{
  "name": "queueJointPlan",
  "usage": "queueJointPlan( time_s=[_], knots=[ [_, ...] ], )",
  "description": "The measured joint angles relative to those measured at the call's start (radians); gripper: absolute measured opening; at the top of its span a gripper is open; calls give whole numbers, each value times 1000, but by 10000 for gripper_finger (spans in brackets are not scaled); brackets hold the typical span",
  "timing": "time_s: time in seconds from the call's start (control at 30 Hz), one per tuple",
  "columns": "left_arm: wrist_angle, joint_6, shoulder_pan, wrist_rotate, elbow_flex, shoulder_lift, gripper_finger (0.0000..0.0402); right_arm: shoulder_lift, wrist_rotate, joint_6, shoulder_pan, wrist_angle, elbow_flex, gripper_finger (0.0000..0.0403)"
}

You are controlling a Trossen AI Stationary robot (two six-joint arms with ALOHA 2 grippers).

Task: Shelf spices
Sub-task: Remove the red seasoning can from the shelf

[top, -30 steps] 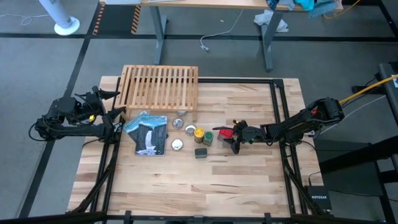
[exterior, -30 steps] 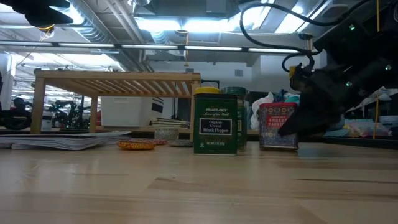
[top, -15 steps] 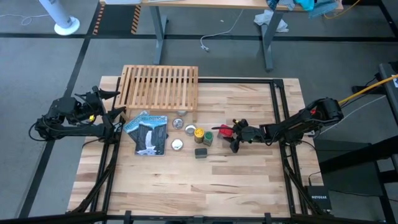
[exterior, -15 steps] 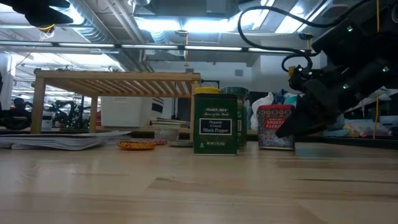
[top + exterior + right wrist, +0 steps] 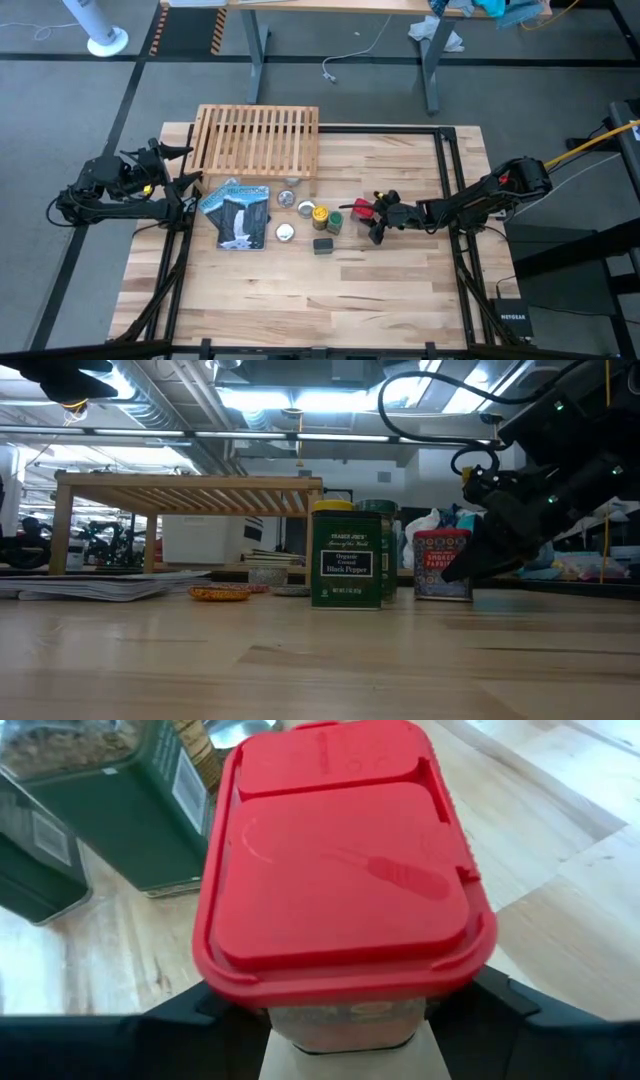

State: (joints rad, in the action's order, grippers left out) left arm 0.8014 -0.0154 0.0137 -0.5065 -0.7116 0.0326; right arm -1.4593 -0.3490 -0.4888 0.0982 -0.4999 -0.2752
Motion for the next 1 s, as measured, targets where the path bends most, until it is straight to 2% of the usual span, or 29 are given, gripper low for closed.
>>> queueJointPlan(
  time_s=[0.57, 0.77, 0.9, 1.0],
  knots=[
    [0, 0, 0, 0, 0, 0, 356, 0, -9, 1, 0, 3, 0, 230],
    [0, 0, 0, 0, 0, 0, 356, 1, -12, 75, 0, 7, -1, 230],
    [0, 0, 0, 0, 0, 0, 356, 1, -98, 67, 0, 15, 0, 230],
    [0, 0, 0, 0, 0, 0, 356, 1, -115, 68, 0, 14, 0, 230]
  ],
)
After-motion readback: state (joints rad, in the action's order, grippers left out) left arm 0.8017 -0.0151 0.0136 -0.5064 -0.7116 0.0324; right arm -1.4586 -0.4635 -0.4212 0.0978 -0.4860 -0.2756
